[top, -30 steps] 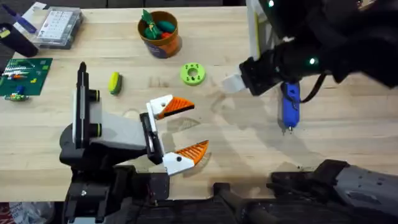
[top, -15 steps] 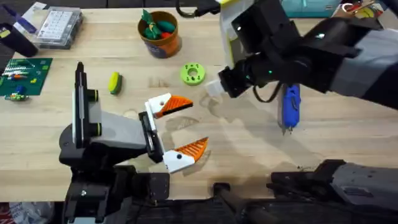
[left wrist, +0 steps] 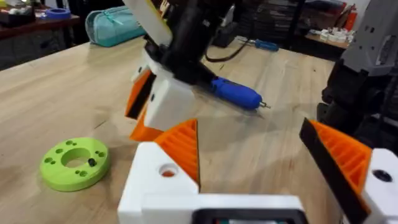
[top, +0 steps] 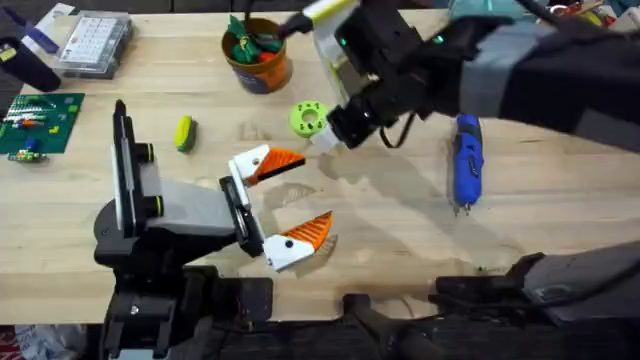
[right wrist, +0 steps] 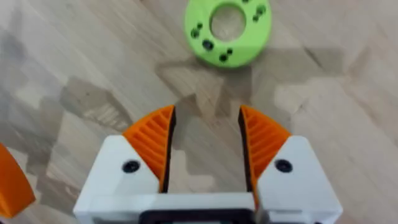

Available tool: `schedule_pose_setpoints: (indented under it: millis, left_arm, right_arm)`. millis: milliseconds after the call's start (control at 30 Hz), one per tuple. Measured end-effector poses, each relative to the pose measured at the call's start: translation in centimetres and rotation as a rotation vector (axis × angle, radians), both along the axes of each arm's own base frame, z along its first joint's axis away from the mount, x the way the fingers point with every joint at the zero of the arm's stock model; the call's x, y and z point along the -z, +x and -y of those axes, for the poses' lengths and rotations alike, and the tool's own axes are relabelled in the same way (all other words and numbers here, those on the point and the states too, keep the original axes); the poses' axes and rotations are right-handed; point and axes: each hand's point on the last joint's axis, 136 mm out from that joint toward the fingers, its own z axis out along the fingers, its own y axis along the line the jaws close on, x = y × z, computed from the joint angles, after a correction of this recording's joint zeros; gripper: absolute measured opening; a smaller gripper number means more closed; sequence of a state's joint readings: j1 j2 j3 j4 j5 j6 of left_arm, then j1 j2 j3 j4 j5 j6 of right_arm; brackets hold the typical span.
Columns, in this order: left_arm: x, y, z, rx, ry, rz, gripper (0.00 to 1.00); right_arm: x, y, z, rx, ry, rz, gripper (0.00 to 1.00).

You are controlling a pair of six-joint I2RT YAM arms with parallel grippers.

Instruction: Pick up the gripper from the table and insert it into the empty holder that is missing its gripper. Then pick up a screw, insert it into the mounting hole, and use the screwdriver to tighten it. Finally, clean up the table by picking up the vegetable and placing it into the bucket.

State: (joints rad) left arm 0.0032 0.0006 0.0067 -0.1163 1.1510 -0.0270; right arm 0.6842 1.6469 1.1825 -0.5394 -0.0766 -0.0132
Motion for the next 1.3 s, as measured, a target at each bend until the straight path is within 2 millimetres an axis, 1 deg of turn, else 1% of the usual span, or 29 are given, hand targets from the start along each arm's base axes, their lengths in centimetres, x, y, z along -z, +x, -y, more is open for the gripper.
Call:
schedule_pose_setpoints:
  millis: [167,467,867,1200,1300]
  left_arm:
    - [0.0,0.3,-0.1,-0.020,0.002,0.003,0.986]
    - [0.0,0.4,-0.2,-0.025,0.003,0.004,0.986]
    - [0.0,0.4,-0.2,-0.026,0.003,0.004,0.986]
    - [0.0,0.4,-0.2,-0.026,0.003,0.004,0.986]
    - [0.0,0.4,-0.2,-0.026,0.003,0.004,0.986]
  right_arm:
    - [-0.7,1.5,-1.3,-0.034,0.008,0.029,0.574]
    - [0.2,3.4,-3.2,-0.064,0.021,0.048,0.574]
    - [4.1,4.0,-3.7,-0.067,-0.012,0.006,0.574]
    - [3.9,4.6,-4.1,-0.067,0.006,0.030,0.574]
    - [3.8,4.7,-4.2,-0.069,0.011,0.038,0.539]
